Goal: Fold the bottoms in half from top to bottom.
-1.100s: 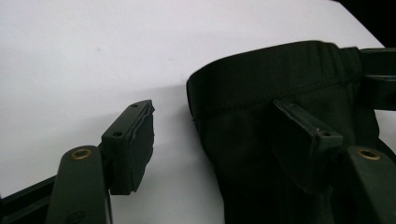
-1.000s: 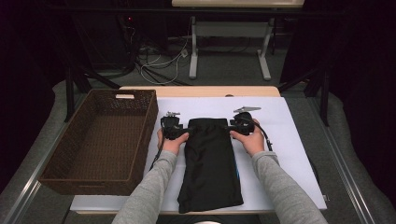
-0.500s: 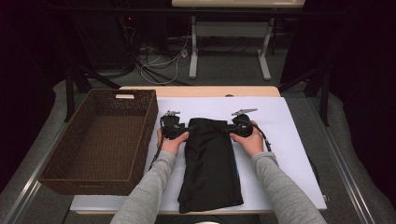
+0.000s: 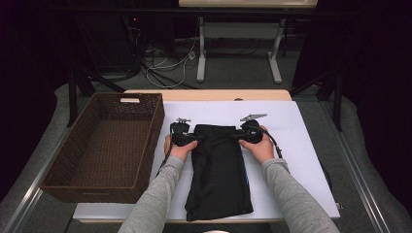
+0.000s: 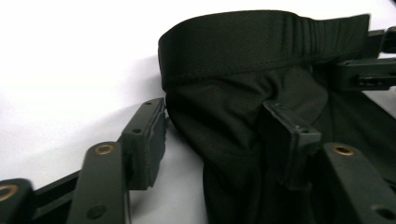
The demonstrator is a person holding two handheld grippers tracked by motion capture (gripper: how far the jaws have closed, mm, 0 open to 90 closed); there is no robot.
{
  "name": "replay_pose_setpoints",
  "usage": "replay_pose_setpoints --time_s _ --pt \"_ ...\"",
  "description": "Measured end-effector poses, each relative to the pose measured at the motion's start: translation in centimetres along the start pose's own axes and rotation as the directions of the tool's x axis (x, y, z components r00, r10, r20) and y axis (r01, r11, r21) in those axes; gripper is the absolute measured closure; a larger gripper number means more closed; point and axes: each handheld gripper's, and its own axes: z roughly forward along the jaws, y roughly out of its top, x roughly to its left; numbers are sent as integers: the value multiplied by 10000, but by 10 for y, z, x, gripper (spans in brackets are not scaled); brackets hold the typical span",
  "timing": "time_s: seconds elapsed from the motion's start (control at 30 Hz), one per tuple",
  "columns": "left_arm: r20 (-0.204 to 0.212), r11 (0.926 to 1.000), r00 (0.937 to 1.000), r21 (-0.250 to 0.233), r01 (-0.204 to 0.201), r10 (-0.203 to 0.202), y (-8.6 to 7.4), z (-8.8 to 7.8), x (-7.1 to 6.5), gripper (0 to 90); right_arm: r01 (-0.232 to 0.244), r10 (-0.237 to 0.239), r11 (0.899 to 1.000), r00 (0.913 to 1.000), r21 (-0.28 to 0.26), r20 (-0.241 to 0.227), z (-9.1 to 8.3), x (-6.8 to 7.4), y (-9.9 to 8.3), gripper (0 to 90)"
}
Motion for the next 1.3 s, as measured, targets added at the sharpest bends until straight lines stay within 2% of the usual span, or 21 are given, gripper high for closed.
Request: replay_pose_setpoints --time_s 0.03,0.1,0.13,0.2,0.37,0.4,0.53,0.57,0.6,0.63,0.77,0.83,0.9,1.03,1.27,1.3 --pt "-215 9998 9995 11 -221 221 0 1 -3 466 -34 34 10000 10000 -15 -3 0 0 0 545" --pt "-663 9948 9926 120 -1016 1022 -2 3 -9 498 -123 123 9999 9999 -59 -80 0 1 -1 552" --pt "-816 9938 9905 112 -1105 1110 -2 3 -11 503 -143 142 9999 9998 -89 -102 0 1 -1 556" --pt "-866 9934 9896 130 -1141 1148 -2 4 -12 507 -110 107 9998 9997 -157 -203 0 1 -2 571" --pt "-666 9967 9945 116 -801 807 0 3 -9 524 -368 364 9992 9989 -159 -299 0 0 -2 625" --pt "-581 9981 9964 81 -615 619 0 3 -8 535 -494 490 9987 9981 -117 -367 0 1 -2 636" --pt "-304 9998 9994 -25 -185 184 0 2 -4 598 -500 498 9987 9977 -18 -459 0 4 -2 727" --pt "19 10000 10000 -4 66 -66 0 2 -4 630 -570 564 9983 9965 -78 -614 1 5 -2 757" --pt "387 9990 9983 58 444 -446 -1 3 -3 687 -619 621 9981 9965 64 -563 1 6 -2 778" --pt "439 9985 9975 40 549 -551 -2 3 -3 722 -626 626 9980 9962 13 -605 1 6 -2 789" --pt "512 9979 9966 80 638 -641 -1 3 0 781 -825 818 9966 9929 -48 -861 1 4 -4 812" --pt "449 9986 9977 86 514 -517 -1 2 -2 798 -1164 1160 9932 9878 26 -1039 0 3 -4 820" --pt "375 9993 9987 132 349 -354 1 1 -3 806 -1186 1186 9929 9868 63 -1100 -1 2 -3 823" --pt "470 9987 9976 95 497 -501 2 -2 -2 813 -1511 1491 9885 9780 -21 -1456 -4 -1 -2 828" --pt "668 9996 9974 -139 266 -256 6 -14 -3 817 -1295 1215 9908 9791 -393 -1633 -14 0 3 829" --pt "696 9992 9971 -242 310 -293 7 -16 -3 817 -1087 991 9928 9816 -510 -1632 -16 1 4 829"
